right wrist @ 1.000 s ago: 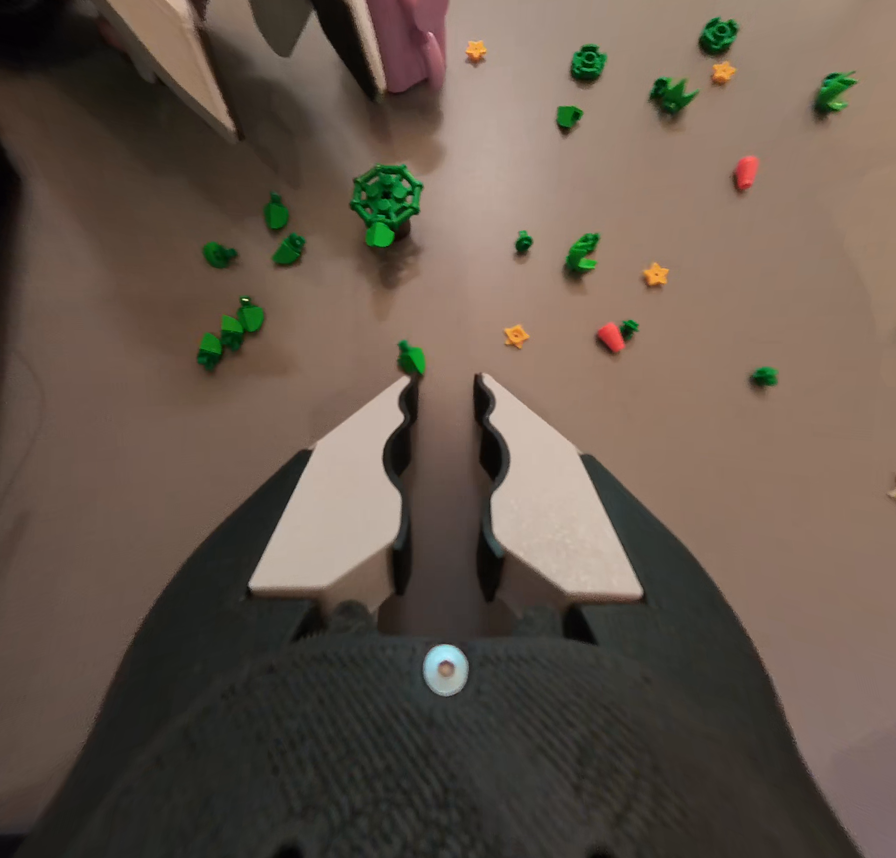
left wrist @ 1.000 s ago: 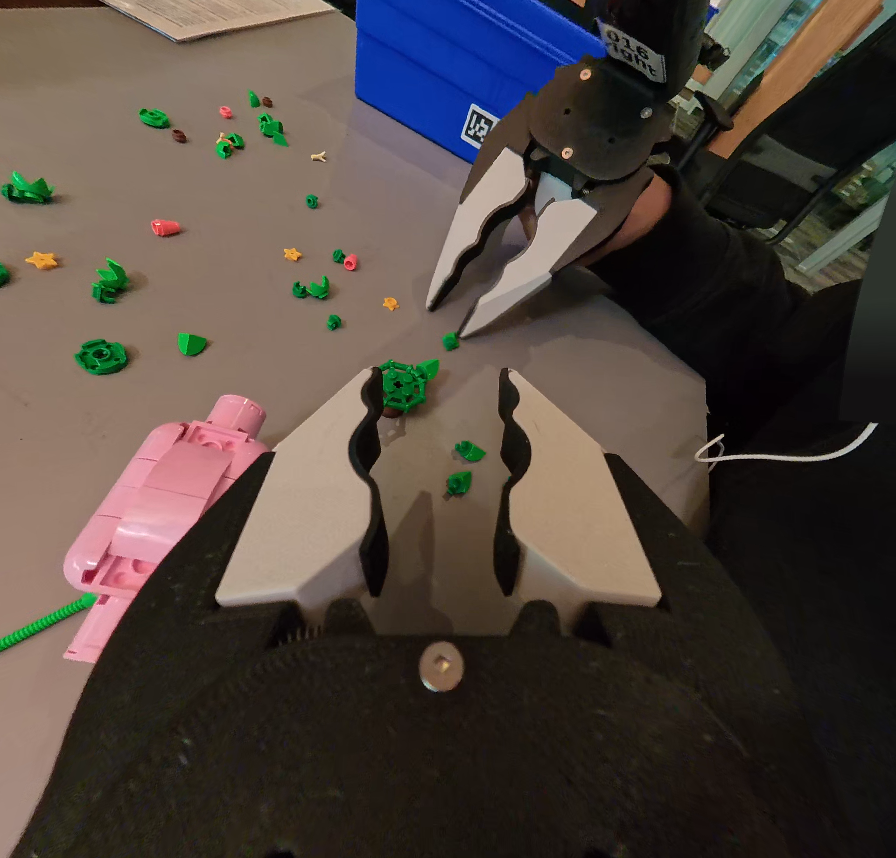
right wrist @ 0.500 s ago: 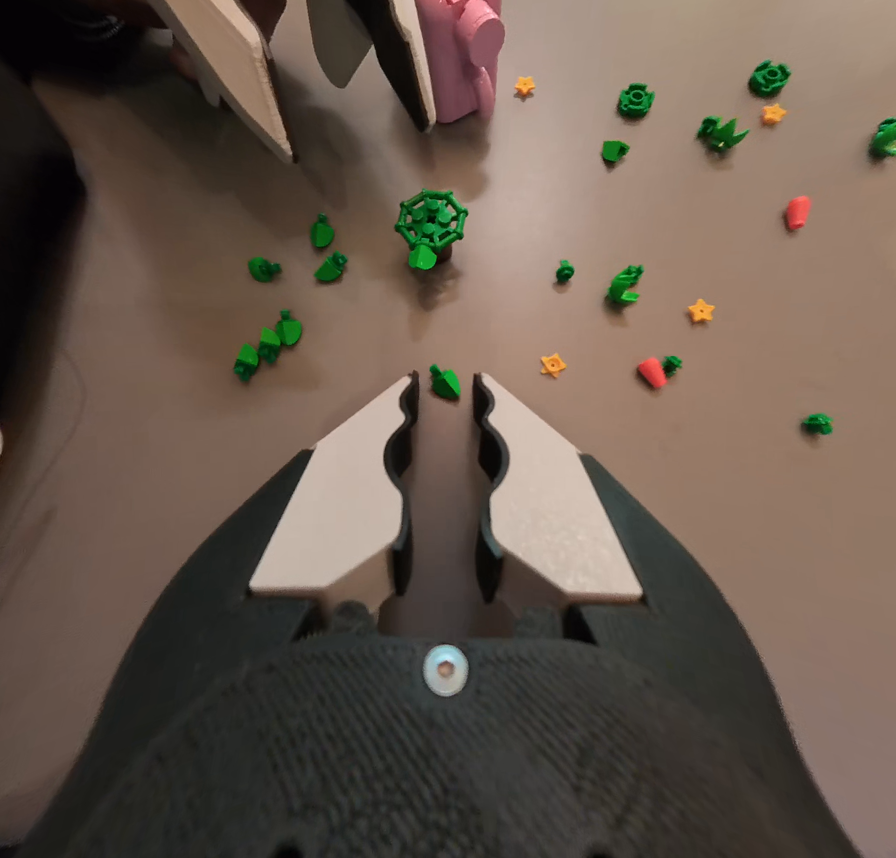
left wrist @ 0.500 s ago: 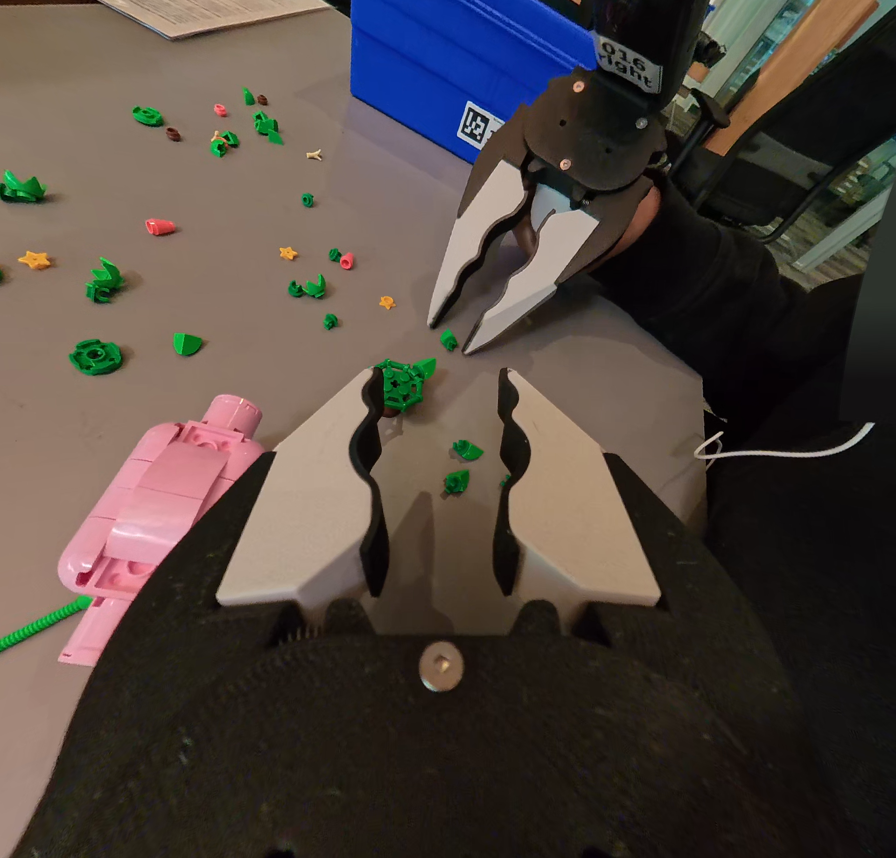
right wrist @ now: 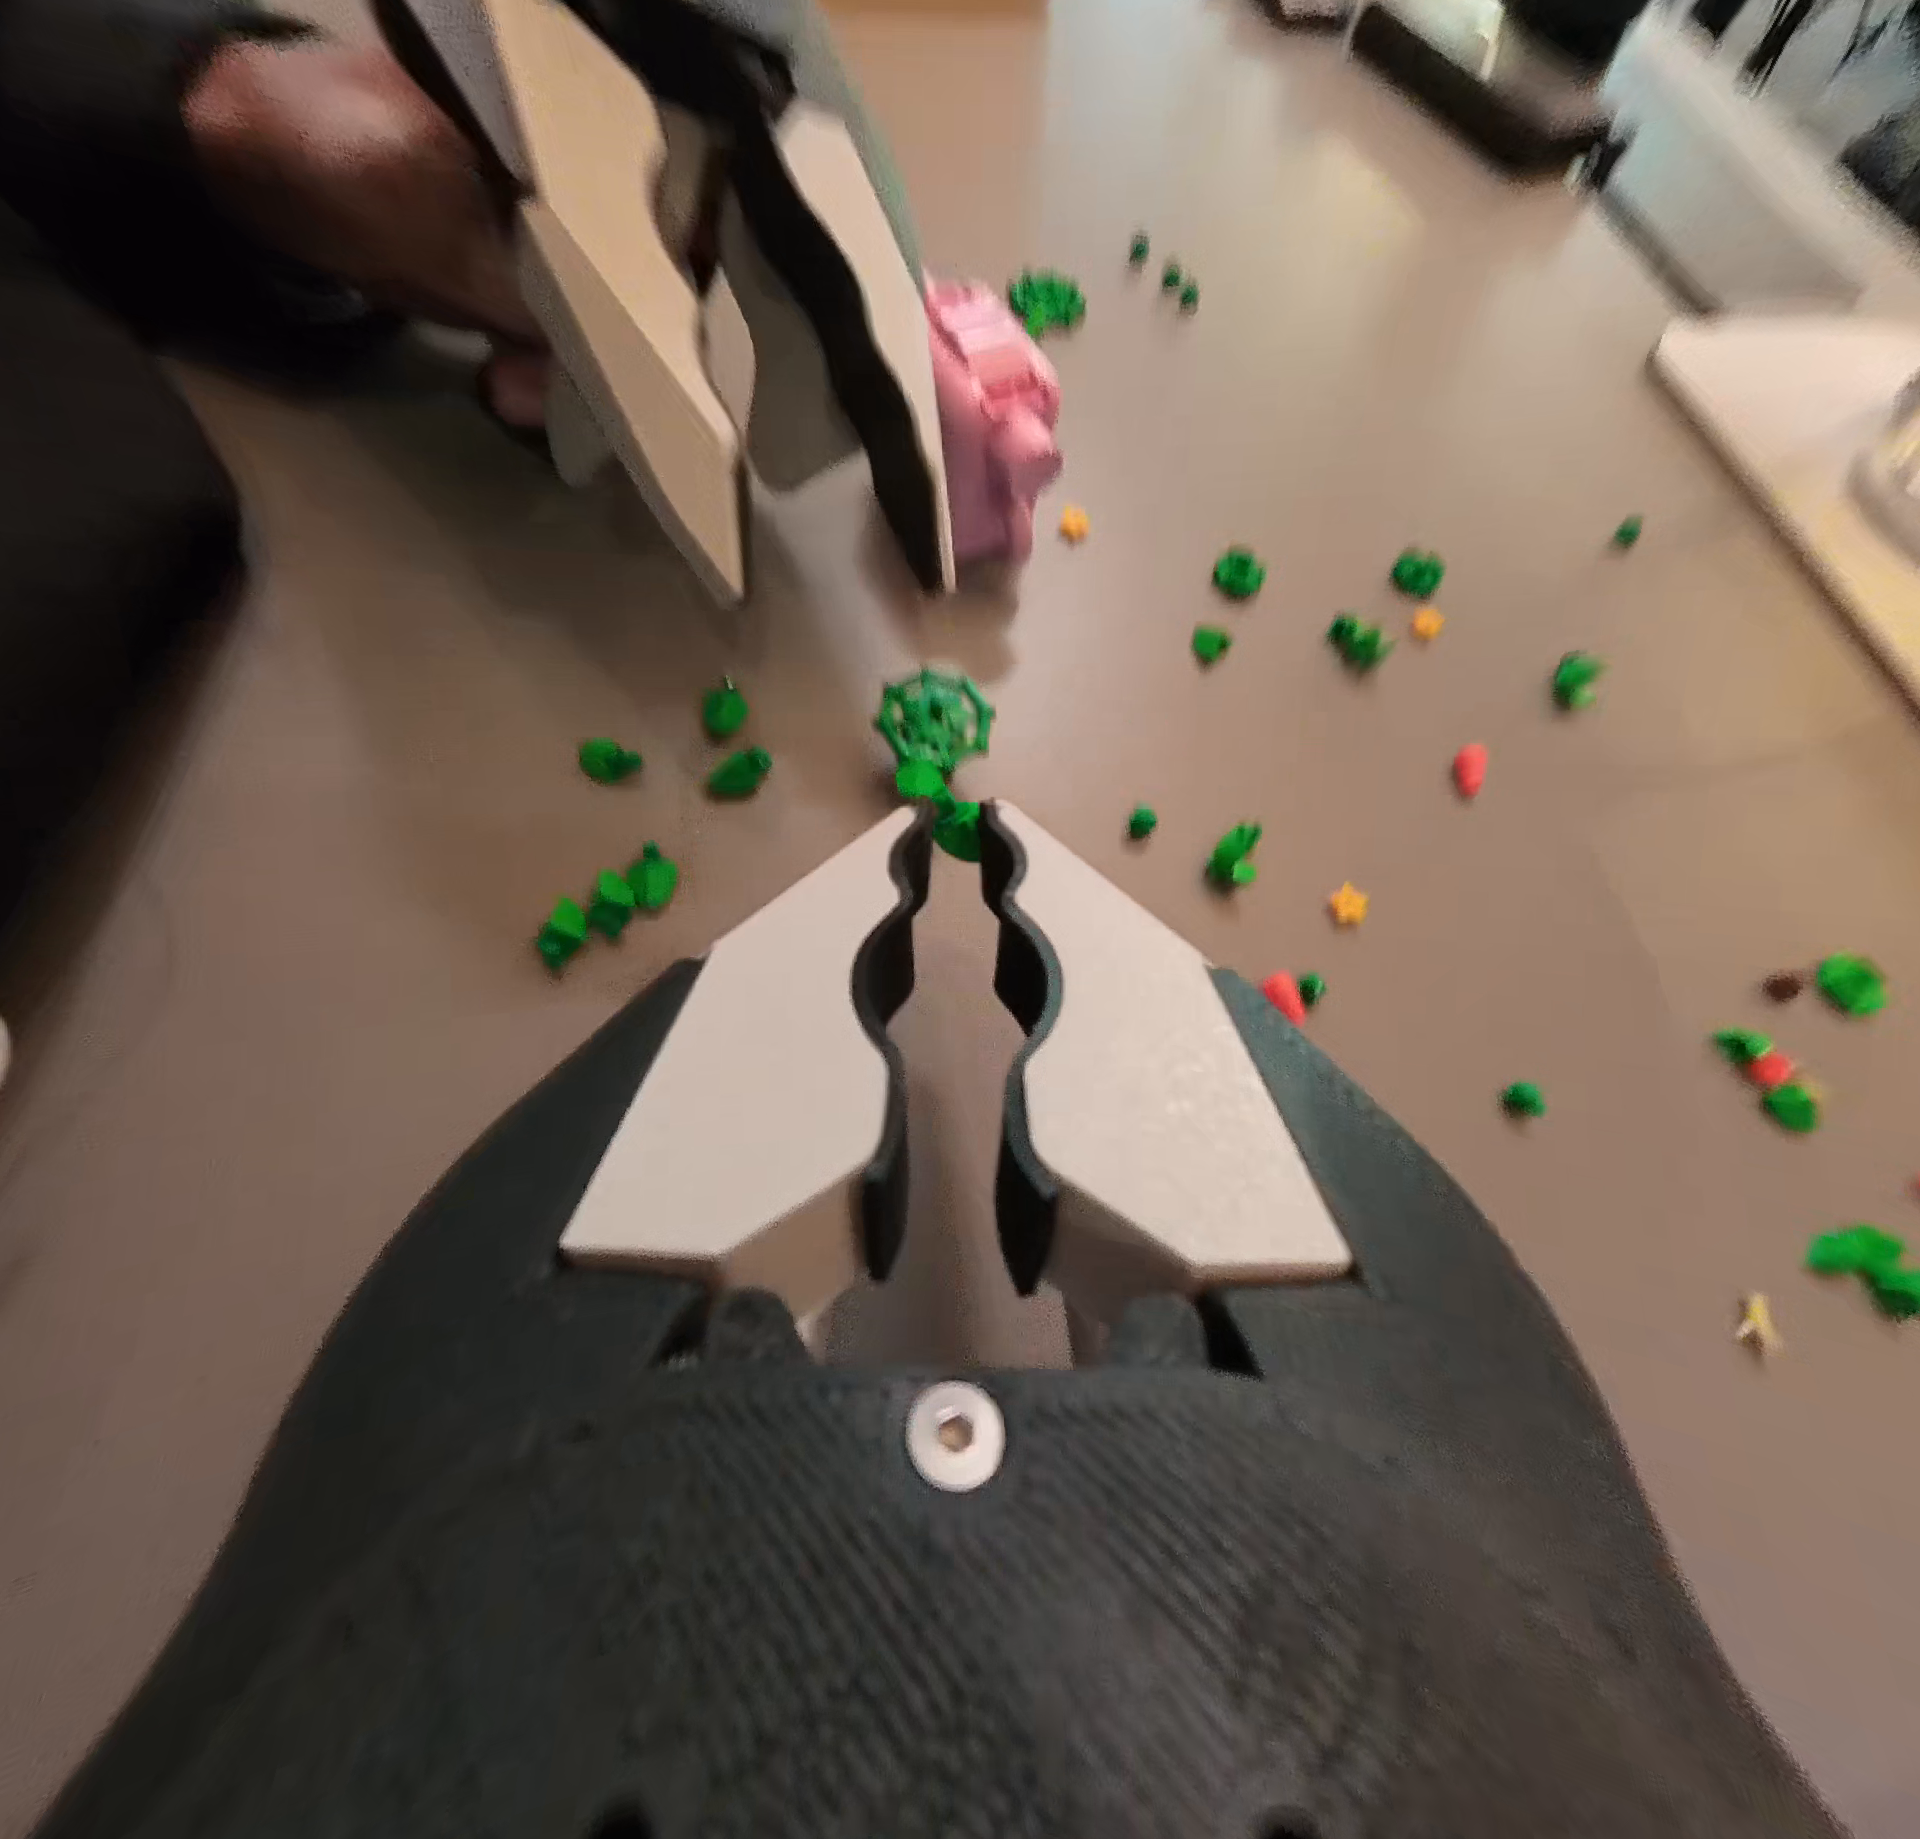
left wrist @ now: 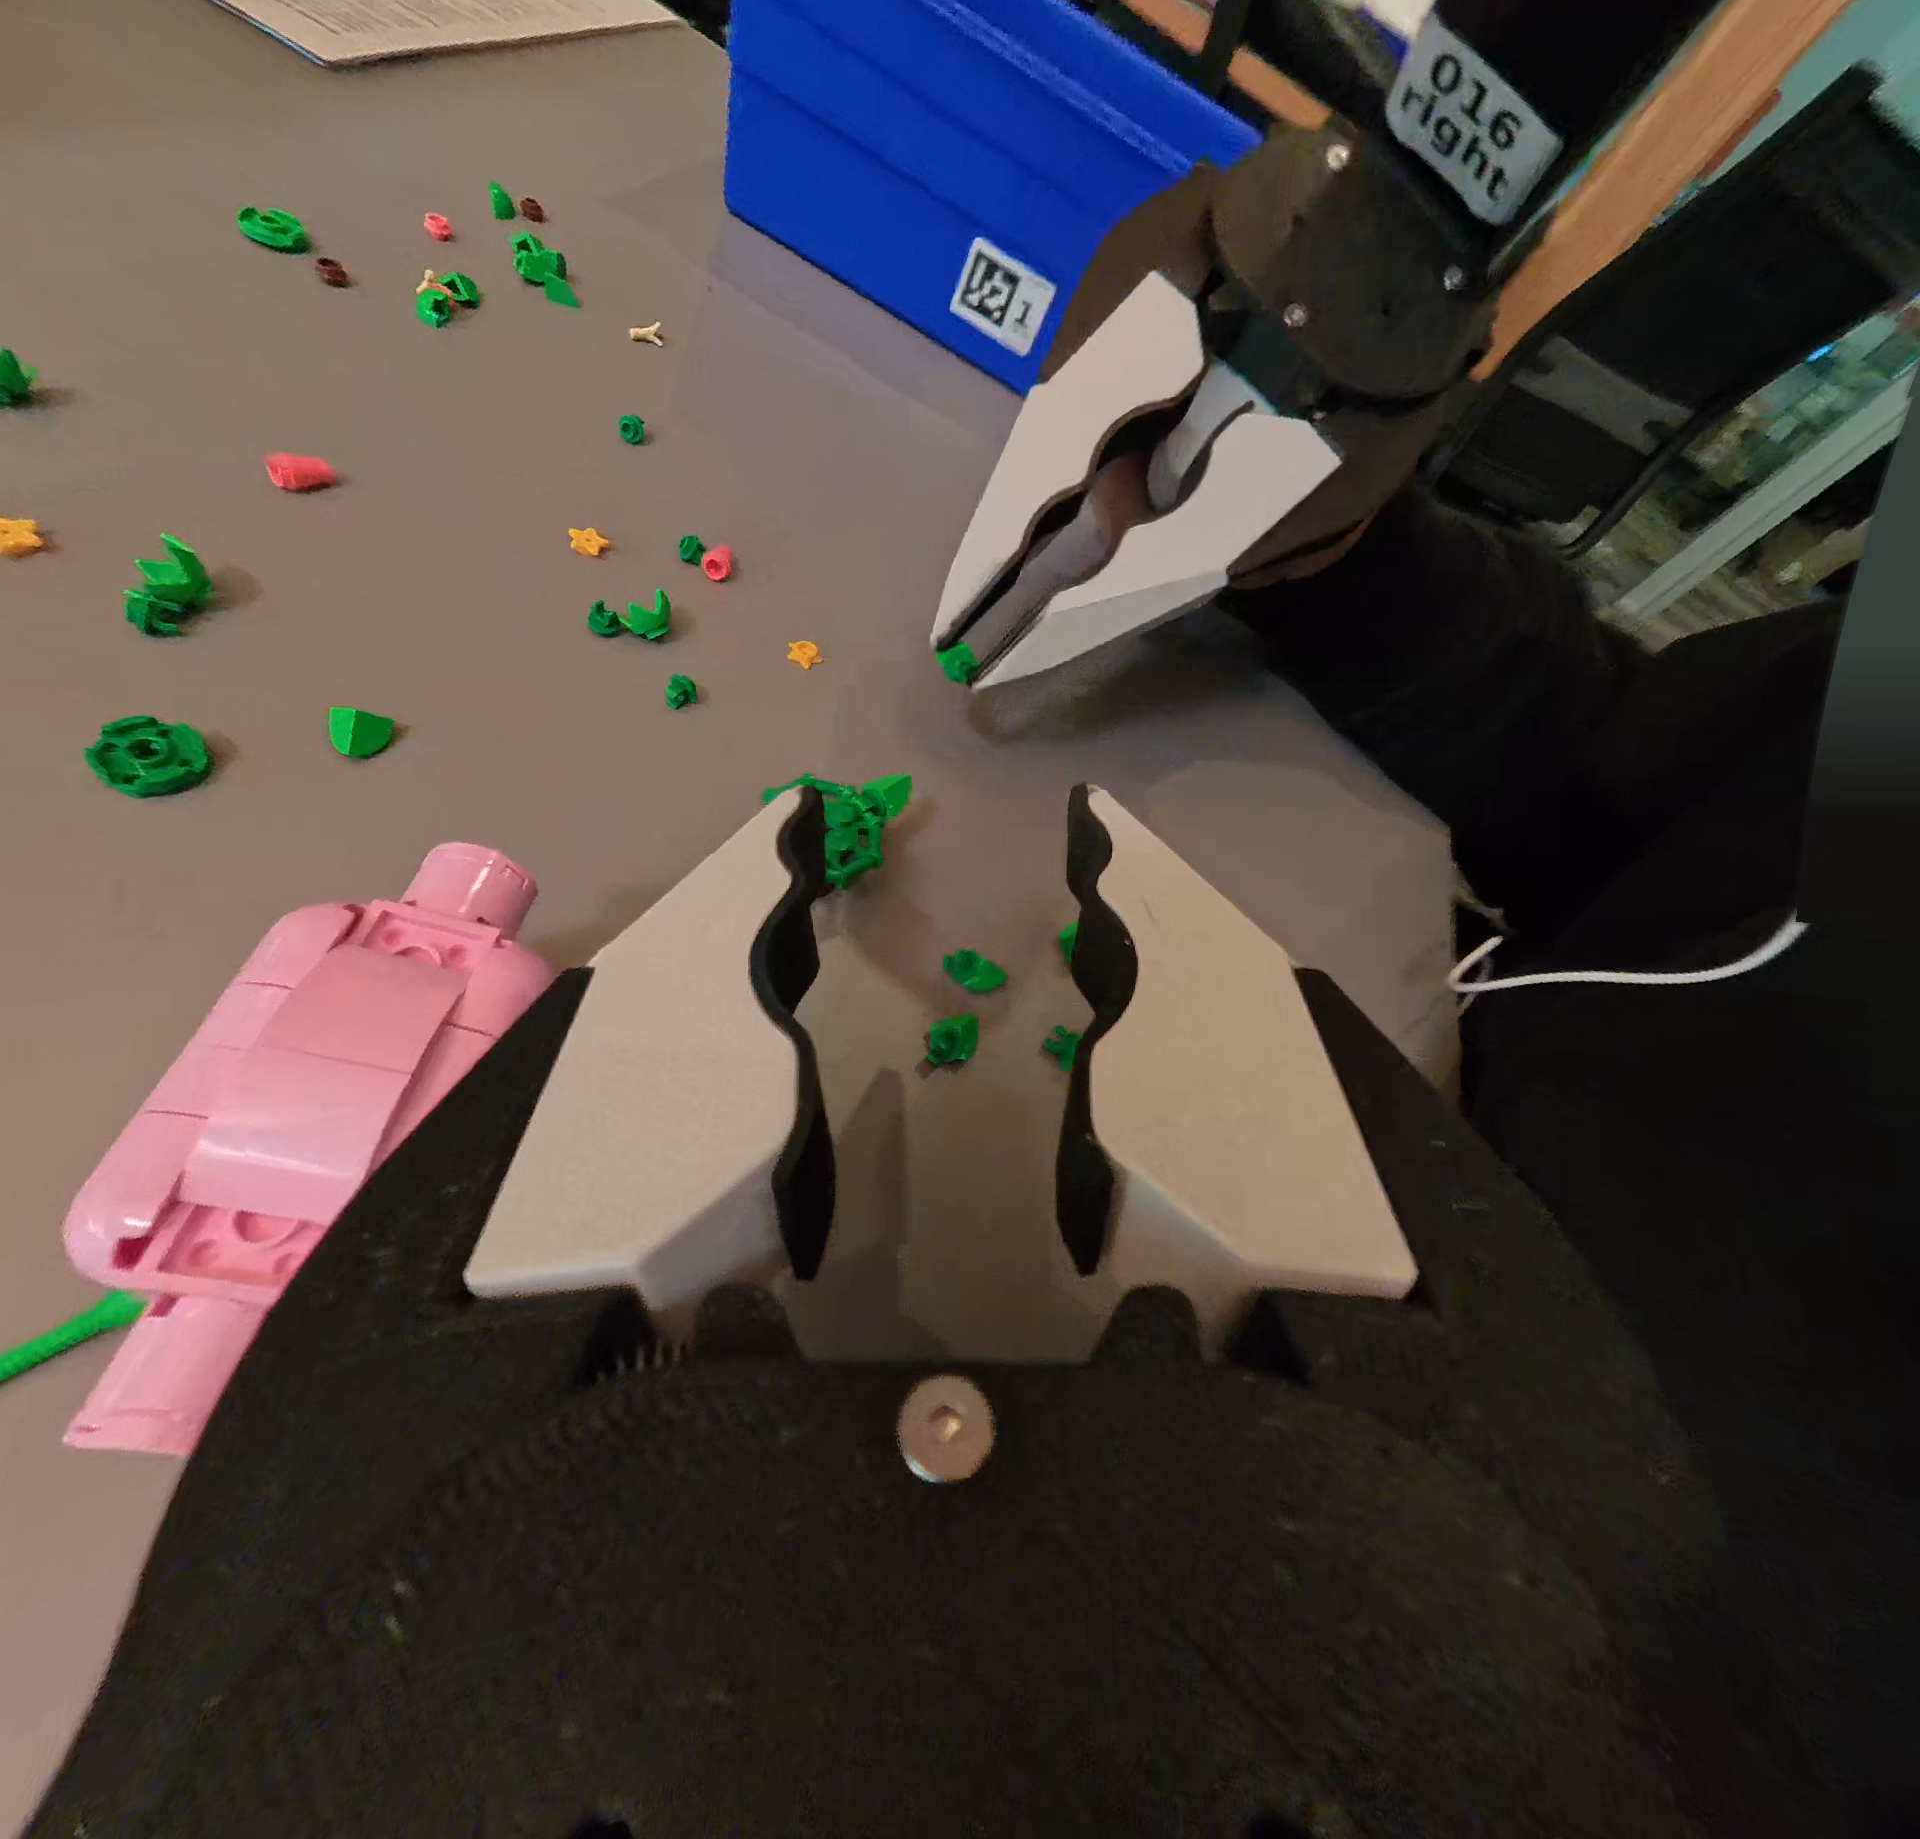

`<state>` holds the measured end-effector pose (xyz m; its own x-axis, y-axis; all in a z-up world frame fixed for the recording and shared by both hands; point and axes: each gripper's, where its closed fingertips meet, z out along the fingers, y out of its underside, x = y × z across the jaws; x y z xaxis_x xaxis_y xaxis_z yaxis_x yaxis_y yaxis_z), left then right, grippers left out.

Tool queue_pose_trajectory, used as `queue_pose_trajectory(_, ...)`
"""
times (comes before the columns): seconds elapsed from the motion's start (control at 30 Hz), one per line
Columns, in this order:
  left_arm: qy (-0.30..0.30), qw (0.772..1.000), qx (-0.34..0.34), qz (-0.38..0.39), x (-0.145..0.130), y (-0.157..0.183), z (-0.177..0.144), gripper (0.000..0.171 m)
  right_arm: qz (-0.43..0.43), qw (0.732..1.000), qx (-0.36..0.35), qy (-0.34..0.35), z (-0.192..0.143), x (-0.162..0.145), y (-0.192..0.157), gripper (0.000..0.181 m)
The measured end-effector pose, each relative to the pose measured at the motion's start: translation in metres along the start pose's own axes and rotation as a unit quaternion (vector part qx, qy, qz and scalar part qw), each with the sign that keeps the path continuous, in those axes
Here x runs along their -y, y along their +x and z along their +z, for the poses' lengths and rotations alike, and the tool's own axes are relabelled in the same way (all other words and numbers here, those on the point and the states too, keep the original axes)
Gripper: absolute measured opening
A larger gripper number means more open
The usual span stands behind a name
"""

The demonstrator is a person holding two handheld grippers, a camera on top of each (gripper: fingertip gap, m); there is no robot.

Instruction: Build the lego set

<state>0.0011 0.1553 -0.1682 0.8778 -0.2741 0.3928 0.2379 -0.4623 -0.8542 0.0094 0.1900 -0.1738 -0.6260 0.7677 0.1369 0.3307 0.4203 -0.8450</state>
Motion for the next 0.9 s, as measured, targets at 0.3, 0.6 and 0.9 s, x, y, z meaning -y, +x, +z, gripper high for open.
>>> queue_pose_trajectory(0.3, 0.069, 0.974, -0.174, -0.13, 0.019, 0.028, -0.011, 0.014, -0.123, 0.985, -0.065, 0.099, 0.004, 0.058, -0.028, 0.006)
queue_pose_trajectory(0.6, 0.071, 0.961, -0.214, -0.159, 0.02, 0.034, -0.012, 0.02, -0.167, 0.978, -0.091, 0.084, 0.006, 0.058, -0.03, 0.007)
queue_pose_trajectory(0.9, 0.074, 0.955, -0.225, -0.177, 0.021, 0.035, -0.012, 0.007, -0.197, 0.972, -0.103, 0.079, 0.007, 0.057, -0.031, 0.006)
